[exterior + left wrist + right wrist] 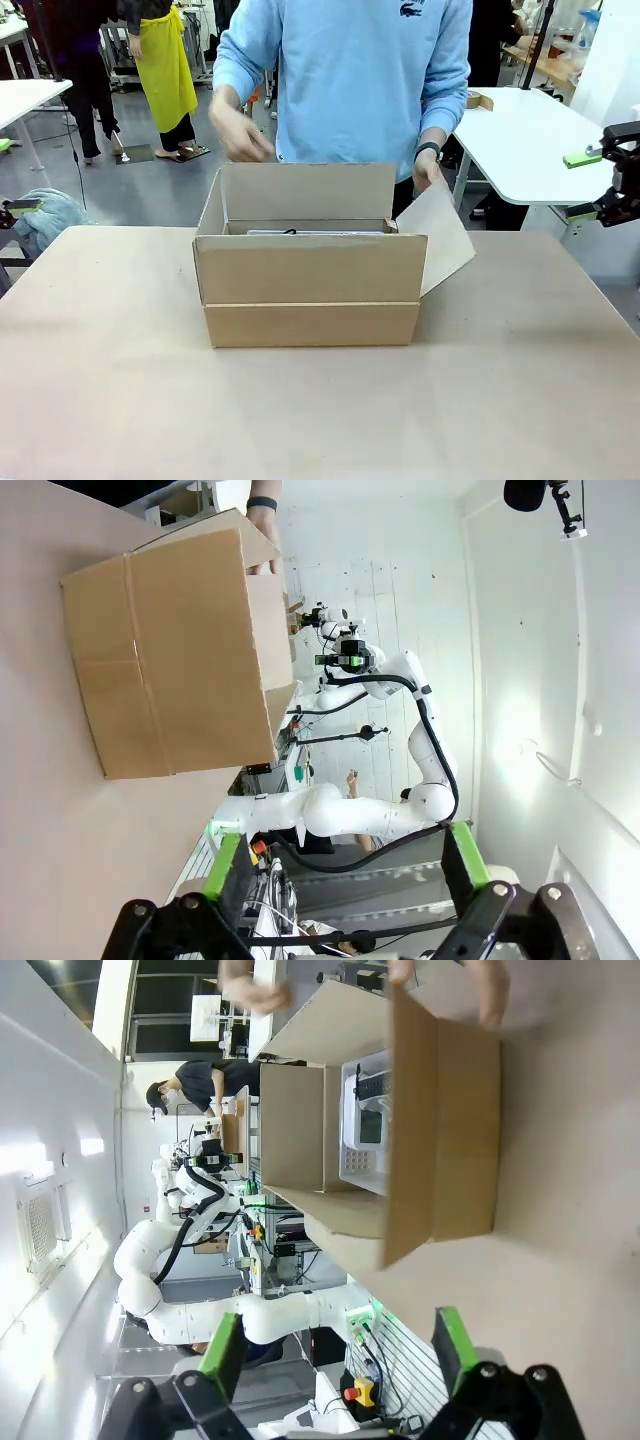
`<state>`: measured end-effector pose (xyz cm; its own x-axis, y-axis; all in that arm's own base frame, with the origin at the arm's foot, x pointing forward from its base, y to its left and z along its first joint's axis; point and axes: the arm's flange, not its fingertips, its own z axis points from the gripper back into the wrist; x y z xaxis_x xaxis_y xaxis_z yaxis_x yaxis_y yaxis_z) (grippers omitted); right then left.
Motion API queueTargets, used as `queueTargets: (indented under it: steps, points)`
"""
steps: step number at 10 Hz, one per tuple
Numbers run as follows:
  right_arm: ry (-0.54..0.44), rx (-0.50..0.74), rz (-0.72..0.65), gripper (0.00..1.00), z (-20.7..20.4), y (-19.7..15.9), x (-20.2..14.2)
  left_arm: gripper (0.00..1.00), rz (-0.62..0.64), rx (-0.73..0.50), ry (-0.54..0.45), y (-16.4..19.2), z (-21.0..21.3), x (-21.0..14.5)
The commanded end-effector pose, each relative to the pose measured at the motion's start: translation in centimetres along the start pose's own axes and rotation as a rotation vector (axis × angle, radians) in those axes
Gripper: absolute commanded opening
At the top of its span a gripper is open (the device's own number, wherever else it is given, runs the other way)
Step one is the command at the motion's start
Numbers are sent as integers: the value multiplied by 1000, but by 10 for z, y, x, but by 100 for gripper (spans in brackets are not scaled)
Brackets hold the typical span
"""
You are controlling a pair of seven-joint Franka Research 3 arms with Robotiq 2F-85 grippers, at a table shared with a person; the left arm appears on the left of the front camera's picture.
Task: Pack the gift set into the box.
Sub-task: Press and hold the closed box until the human finishes sealing it.
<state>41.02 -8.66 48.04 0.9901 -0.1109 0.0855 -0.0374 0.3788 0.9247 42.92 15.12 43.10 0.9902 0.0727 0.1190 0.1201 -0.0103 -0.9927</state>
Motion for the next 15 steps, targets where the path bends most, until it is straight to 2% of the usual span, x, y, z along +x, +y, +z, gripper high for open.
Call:
queueTargets:
  steps: [1, 15]
  points:
    - [0, -16, -14, 100, 0, 1, -1, 100, -11, 9, 4, 0, 1, -3]
    - [0, -16, -14, 100, 0, 1, -1, 100, -11, 9, 4, 0, 1, -3]
